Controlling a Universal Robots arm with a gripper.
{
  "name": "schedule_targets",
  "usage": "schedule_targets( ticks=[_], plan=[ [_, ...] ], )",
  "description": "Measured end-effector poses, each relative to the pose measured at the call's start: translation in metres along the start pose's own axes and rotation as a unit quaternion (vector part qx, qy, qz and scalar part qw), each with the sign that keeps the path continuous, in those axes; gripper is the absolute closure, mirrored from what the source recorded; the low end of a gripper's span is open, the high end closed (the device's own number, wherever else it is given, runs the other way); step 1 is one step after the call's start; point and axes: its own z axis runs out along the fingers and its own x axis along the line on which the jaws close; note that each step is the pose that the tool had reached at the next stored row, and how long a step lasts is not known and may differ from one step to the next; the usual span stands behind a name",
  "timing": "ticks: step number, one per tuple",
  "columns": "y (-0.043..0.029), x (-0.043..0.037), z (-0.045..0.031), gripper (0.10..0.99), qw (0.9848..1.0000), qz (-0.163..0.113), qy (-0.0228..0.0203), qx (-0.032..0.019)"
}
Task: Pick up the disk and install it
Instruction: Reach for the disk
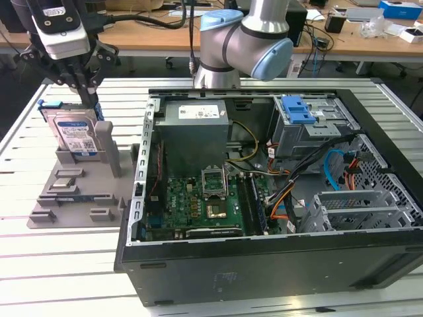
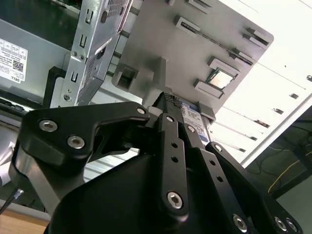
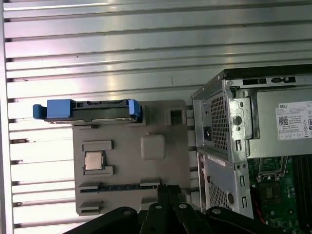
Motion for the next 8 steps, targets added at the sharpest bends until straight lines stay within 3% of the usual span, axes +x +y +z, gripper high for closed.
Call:
schedule_targets(
  ticks=[8],
  plan=[
    [-0.0008,0.0095,0.0006,0.980,1.0000,0.000,0.0001,0.0000]
  ],
)
